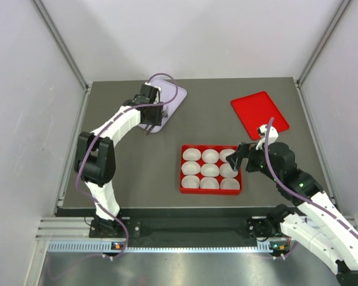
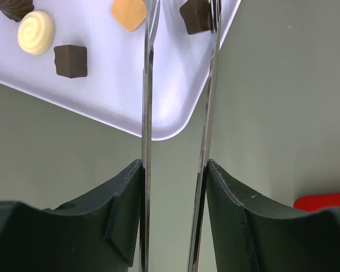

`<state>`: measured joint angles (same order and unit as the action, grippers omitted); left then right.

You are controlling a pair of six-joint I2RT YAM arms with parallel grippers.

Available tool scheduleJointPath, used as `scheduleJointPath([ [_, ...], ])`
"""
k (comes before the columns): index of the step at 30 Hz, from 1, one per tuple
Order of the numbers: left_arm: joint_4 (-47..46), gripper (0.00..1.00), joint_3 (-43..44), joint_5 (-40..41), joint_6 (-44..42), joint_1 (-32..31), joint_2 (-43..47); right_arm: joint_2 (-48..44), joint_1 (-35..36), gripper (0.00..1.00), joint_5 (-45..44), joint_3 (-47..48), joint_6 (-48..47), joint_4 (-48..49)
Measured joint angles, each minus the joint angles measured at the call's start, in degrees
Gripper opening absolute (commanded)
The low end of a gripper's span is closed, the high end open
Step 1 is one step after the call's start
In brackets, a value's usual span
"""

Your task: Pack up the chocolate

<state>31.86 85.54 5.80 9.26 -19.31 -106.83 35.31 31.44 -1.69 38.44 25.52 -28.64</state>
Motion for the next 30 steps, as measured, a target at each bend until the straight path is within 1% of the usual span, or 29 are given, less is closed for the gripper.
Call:
scheduleJointPath([
  [7, -0.2, 0.46, 0.0, -0.5, 0.0, 0.0, 0.0, 0.0, 0.0, 1.00, -0.1, 0.0, 0.0, 0.0],
  [13, -0.2, 0.32, 0.0, -1.2, 0.4, 0.0, 0.0, 0.0, 0.0, 1.00, -0.2, 0.0, 0.0, 0.0],
  [16, -0.2, 0.28, 0.0, -1.5, 0.7, 0.0, 0.0, 0.0, 0.0, 1.00, -0.1, 0.0, 0.1, 0.0],
  [23, 1.4, 0.27, 0.5, -1.6, 1.9, -0.1, 1.9, 0.0, 0.0, 1.00, -0.1, 0.0, 0.2, 0.0],
  [28, 3.0, 0.25, 0.5, -3.0, 3.0, -1.3, 7.9, 0.0, 0.0, 1.00, -0.6, 0.6, 0.2, -0.3],
  [30, 2.9, 0.24, 0.2, -4.7, 3.7, -2.4, 11.0, 0.0, 0.0, 1.00, -1.0, 1.2, 0.2, -0.3],
])
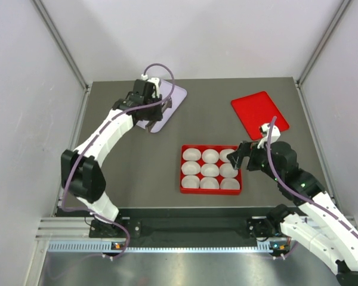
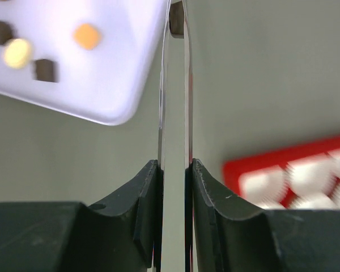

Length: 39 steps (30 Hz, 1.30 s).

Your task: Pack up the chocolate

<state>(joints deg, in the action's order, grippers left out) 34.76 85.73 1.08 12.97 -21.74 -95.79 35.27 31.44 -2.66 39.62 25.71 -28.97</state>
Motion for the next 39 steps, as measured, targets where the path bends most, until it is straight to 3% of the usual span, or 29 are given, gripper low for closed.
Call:
scheduleJointPath([
  [9, -0.7, 0.23, -10.6, -6.3, 3.3, -13.0, 13.2, 0.0, 0.0, 1.00, -2.9, 3.1, 0.0, -2.5],
  [17, -2.5, 0.23, -18.9, -9.0, 6.5, -26.9, 16.1, -2.7, 0.0, 1.00, -7.4, 4.8, 1.1, -4.9],
  [23, -4.0, 0.23, -20.1, -9.2, 7.9, -36.5, 16.2, -3.4, 0.0, 1.00, -10.6, 6.9, 1.4, -5.8],
  [30, -4.8, 0.24, -20.1, -9.0, 8.7, -41.2, 16.0, -4.2, 0.0, 1.00, -12.9, 7.3, 1.4, -6.8],
  [39, -4.9, 0.26, -20.1, -9.2, 9.8, -42.6, 13.9, -5.2, 0.0, 1.00, -13.6, 7.3, 1.3, -7.6],
])
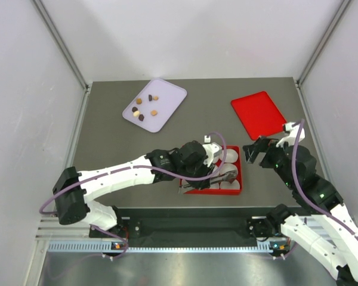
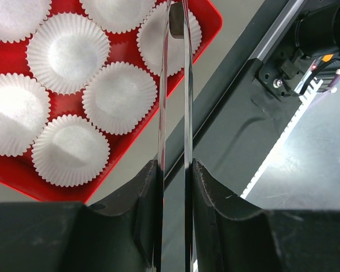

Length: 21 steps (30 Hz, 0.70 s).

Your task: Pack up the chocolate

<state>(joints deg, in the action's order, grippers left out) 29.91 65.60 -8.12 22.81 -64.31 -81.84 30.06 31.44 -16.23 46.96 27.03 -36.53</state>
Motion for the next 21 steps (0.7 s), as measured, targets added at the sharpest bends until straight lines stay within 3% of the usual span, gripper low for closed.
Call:
scheduleJointPath([
  [13, 0.0, 0.32, -0.6, -0.4, 0.0, -0.3, -3.2, -0.4, 0.0, 1.00, -0.2, 0.0, 0.0, -0.2],
  [21, -0.1, 0.42, -0.6, 0.0, 0.0, -0.3, -3.3, -0.4, 0.0, 1.00, -0.2, 0.0, 0.0, -0.2],
])
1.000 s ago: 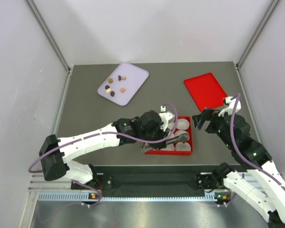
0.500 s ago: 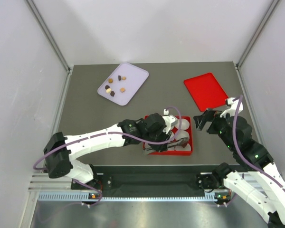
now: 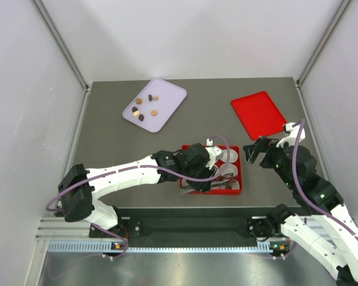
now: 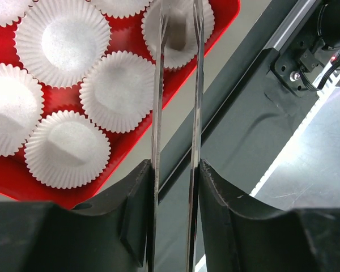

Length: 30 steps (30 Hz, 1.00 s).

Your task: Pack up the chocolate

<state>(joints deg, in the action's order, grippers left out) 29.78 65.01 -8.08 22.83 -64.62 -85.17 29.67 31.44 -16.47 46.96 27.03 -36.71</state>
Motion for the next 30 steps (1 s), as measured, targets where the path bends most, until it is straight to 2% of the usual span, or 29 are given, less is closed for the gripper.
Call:
scheduleJointPath([
  [9, 0.8, 0.44, 2.4, 2.2, 0.0, 0.0, 0.0, 0.0, 0.0, 1.00, 0.0, 0.0, 0.0, 0.0],
  [13, 2.3, 0.44, 7.8, 7.5, -0.3, -0.1, 0.0, 0.0, 0.0, 1.00, 0.2, 0.0, 0.1, 0.0],
  [19, 3.8, 0.43, 15.5, 21.0, -1.2, 1.4, -0.5, 0.0, 0.0, 1.00, 0.9, 0.0, 0.3, 0.2],
  [24, 4.7, 0.44, 16.3, 25.0, -2.1, 10.6, -2.4, -0.5, 0.0, 1.00, 1.8, -0.8, 0.7, 0.7],
  [30, 4.9, 0.46, 13.2, 24.0, -3.5, 29.2, -4.3, -1.2, 0.0, 1.00, 4.1, -3.3, 1.1, 1.5],
])
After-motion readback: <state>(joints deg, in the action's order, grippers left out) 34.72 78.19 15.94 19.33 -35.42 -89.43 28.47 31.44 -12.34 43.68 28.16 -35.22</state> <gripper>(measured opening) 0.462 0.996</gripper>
